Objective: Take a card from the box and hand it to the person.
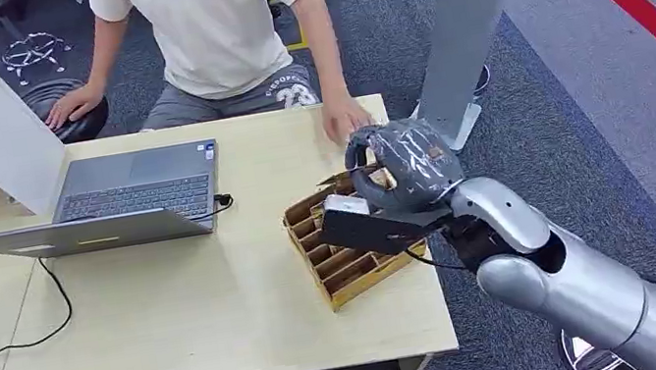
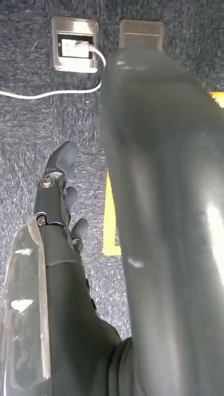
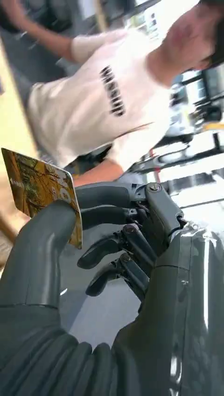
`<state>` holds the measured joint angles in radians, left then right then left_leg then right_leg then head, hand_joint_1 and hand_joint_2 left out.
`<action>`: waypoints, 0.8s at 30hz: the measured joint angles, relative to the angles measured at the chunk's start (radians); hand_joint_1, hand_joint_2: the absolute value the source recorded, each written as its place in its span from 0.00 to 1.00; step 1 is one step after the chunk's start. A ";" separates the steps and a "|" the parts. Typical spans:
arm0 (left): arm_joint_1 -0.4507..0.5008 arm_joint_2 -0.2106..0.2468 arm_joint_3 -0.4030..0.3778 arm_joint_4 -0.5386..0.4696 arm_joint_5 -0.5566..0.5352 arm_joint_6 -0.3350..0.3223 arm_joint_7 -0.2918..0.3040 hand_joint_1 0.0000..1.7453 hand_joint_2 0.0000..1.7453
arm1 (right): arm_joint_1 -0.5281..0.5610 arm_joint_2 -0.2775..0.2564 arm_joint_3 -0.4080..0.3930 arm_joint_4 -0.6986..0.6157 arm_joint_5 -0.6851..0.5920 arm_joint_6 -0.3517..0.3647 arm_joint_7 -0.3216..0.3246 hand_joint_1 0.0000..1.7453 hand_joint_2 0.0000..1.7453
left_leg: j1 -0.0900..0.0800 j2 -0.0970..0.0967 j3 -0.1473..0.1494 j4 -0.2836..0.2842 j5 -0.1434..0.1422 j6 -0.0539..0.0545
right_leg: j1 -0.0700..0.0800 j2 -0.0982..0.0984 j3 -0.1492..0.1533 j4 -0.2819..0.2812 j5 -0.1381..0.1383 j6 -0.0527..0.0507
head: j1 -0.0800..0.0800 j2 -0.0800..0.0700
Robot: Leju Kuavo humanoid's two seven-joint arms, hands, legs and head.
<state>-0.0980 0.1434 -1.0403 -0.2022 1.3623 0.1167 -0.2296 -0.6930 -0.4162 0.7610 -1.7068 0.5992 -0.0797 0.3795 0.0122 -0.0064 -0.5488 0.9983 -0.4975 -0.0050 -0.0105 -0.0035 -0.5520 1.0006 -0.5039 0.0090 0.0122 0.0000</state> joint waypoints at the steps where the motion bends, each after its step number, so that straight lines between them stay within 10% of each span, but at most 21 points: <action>1: -0.001 0.000 0.000 0.000 -0.003 -0.001 -0.002 0.00 0.00 | 0.003 0.006 0.001 0.012 0.023 -0.035 -0.021 0.91 1.00 | 0.000 0.000 0.000 0.000 0.000 0.000 | 0.000 0.000 0.000 0.000 0.000 0.000 | 0.000 0.000; 14: -0.003 -0.016 -0.001 0.000 -0.026 -0.013 -0.017 0.00 0.00 | -0.016 0.142 -0.002 0.427 0.181 -0.524 -0.300 0.91 1.00 | 0.000 0.000 0.000 0.000 0.000 0.000 | 0.000 0.000 0.000 0.000 0.000 0.000 | -0.001 0.000; 22: -0.006 -0.020 -0.006 0.000 -0.034 -0.014 -0.017 0.00 0.00 | -0.044 0.202 -0.004 0.619 0.195 -0.584 -0.328 0.91 1.00 | 0.000 0.000 0.000 0.000 0.000 0.000 | 0.000 0.000 0.000 0.000 0.000 0.000 | -0.001 0.000; 23: -0.006 -0.021 -0.006 0.000 -0.034 -0.015 -0.017 0.00 0.00 | -0.044 0.209 -0.004 0.640 0.190 -0.588 -0.332 0.00 1.00 | 0.000 0.000 0.000 0.000 0.000 0.000 | 0.000 0.000 0.000 0.000 0.000 0.000 | -0.002 0.000; 24: -0.006 -0.021 -0.006 0.000 -0.035 -0.016 -0.017 0.00 0.00 | -0.045 0.215 -0.004 0.656 0.187 -0.591 -0.337 0.00 1.00 | 0.000 0.000 0.000 0.000 0.000 0.000 | 0.000 0.000 0.000 0.000 0.000 0.000 | -0.002 0.000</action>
<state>-0.1037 0.1225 -1.0460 -0.2022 1.3275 0.1011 -0.2464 -0.7377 -0.2010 0.7572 -1.0510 0.7862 -0.6710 0.0420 0.0123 -0.0065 -0.5487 0.9983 -0.4972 -0.0052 -0.0104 -0.0036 -0.5520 1.0010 -0.5039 0.0090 0.0107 -0.0004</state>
